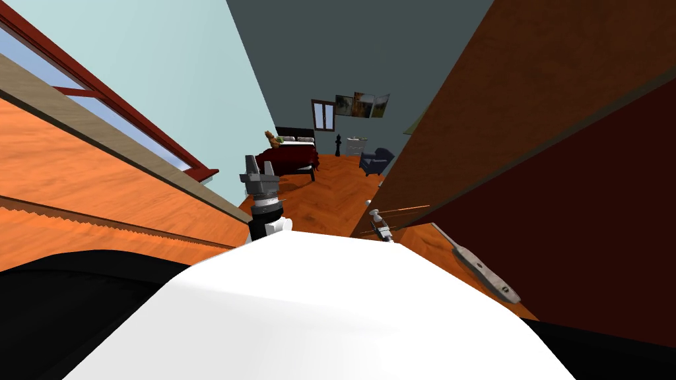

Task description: Pull the door open

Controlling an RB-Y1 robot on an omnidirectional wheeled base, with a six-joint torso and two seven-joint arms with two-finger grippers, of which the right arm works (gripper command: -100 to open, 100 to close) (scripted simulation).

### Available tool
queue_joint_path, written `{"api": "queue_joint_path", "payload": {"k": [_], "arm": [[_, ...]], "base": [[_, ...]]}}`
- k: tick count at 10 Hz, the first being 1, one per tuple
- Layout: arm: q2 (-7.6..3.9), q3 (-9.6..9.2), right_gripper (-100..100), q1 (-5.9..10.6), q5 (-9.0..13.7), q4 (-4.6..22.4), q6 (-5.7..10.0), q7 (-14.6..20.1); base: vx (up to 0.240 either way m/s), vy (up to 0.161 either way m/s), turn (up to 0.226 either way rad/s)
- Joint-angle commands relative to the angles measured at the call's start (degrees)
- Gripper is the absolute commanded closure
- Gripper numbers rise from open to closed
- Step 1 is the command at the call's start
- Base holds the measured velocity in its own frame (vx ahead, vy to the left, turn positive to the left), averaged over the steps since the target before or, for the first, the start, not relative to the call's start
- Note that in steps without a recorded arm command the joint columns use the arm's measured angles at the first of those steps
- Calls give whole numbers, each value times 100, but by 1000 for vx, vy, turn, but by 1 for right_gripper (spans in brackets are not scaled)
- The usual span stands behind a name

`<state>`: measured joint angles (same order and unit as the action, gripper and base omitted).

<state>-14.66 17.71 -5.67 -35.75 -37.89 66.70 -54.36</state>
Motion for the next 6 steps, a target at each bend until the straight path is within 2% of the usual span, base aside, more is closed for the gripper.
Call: {"api": "queue_joint_path", "payload": {"k": [1, 6], "arm": [[-5, 6, 100, 18, 1, 8, -4, -5], [-5, 6, 100, 18, 1, 8, -4, -5]], "base": [[-10, -9, -34], [1, -7, -2]]}}
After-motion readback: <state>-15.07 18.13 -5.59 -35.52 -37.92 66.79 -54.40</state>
